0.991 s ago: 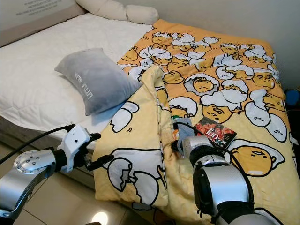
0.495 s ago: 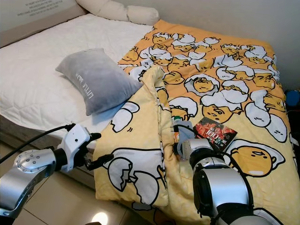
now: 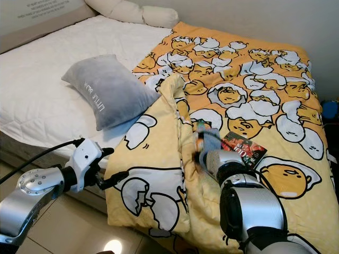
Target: Clean up the room
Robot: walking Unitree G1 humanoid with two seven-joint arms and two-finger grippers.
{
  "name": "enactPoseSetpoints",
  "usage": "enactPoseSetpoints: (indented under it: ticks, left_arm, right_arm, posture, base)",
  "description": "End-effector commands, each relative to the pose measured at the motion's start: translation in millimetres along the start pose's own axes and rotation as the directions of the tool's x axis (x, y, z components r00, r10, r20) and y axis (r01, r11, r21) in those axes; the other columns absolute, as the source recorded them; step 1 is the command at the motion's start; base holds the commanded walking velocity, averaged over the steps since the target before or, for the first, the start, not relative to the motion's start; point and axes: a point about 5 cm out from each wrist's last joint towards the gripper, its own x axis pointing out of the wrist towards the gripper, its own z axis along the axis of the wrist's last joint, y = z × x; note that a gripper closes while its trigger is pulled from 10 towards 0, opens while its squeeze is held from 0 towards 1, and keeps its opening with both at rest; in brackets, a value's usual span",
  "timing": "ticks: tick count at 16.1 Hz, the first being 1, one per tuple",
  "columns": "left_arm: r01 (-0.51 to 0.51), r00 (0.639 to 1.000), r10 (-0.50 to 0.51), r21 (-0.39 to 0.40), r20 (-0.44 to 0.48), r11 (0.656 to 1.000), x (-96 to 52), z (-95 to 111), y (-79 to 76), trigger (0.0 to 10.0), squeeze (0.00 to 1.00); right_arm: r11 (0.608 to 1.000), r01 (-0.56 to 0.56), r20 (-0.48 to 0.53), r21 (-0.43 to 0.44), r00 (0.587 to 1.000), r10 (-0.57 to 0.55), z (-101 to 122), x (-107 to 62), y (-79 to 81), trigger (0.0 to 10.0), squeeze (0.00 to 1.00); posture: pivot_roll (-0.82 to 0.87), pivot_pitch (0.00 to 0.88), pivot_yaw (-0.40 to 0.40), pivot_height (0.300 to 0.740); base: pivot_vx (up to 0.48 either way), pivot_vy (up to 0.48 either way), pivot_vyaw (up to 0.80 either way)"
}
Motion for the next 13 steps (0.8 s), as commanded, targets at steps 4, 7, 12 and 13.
enactPoseSetpoints:
  ticks: [4, 7, 12, 13]
  left_arm:
    - [-0.066, 0.997, 0.068, -0.030, 0.048, 0.997, -1.6, 2, 1.5, 10.0, 0.00]
    - [-0.212, 0.971, 0.216, -0.049, 0.104, 0.976, 3.8, 12, 10.0, 10.0, 0.00]
    - [-0.325, 0.933, 0.334, -0.088, 0.136, 0.942, 3.5, 16, 11.7, 10.0, 0.00]
    - [-0.356, 0.920, 0.366, -0.090, 0.140, 0.930, 2.0, 16, 13.6, 10.0, 0.00]
  right_arm:
    - [0.988, -0.117, 0.418, 0.100, 0.906, 0.065, 53, -19.3, -6.0, 0.0, 0.00]
    - [0.897, -0.369, 0.678, 0.245, 0.726, 0.114, 81, -46.8, -2.7, 0.0, 0.00]
    - [0.671, -0.730, 0.770, 0.131, 0.501, 0.396, 78, -74.9, 30.5, 0.0, 0.00]
    - [0.709, -0.695, 0.752, 0.120, 0.530, 0.392, 72, -73.7, 32.6, 2.7, 0.00]
  posture:
    - [0.08, 0.000, -0.020, 0.740]
    - [0.09, 0.000, -0.025, 0.740]
    - [0.10, 0.000, -0.033, 0.740]
    - [0.10, 0.000, -0.035, 0.740]
  base:
    - [0.000, 0.000, 0.00]
    - [0.000, 0.000, 0.00]
    - [0.000, 0.000, 0.00]
    - [0.000, 0.000, 0.00]
